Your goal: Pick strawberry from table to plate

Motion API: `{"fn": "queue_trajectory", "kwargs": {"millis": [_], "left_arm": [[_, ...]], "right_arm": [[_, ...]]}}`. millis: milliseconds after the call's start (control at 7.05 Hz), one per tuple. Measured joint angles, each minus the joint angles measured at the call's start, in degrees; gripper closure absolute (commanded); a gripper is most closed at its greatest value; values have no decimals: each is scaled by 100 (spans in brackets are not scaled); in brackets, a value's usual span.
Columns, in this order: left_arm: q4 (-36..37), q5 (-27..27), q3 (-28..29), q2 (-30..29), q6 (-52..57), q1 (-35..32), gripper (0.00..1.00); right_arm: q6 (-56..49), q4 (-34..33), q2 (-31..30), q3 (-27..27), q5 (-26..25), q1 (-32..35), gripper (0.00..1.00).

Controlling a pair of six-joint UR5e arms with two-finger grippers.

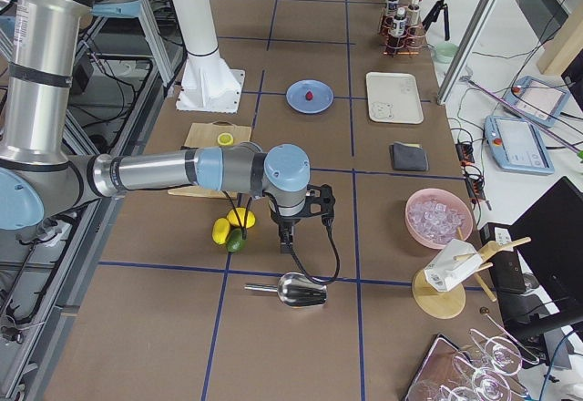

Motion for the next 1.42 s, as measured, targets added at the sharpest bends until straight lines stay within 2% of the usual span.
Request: {"fn": "queue_trajectory", "kwargs": {"millis": [284, 426, 709, 851, 1419], "left_arm": [[1715, 138, -33, -803, 16, -91, 0], [2162, 366, -31, -1038, 312, -274, 0], [2378, 525, 136, -1104, 1420, -600, 0], [2354, 527, 212, -1092, 1645, -645, 0], [1937, 487, 448, -1060, 1773, -669, 0]], "right_arm": [[14, 156, -4, -1, -12, 0, 0], [31, 263, -13, -14, -28, 0, 0], [46, 329, -22, -23, -30, 0, 0], [50, 389, -19, -26, -29, -3, 0], [502, 991, 17, -82, -59, -161, 0]]}}
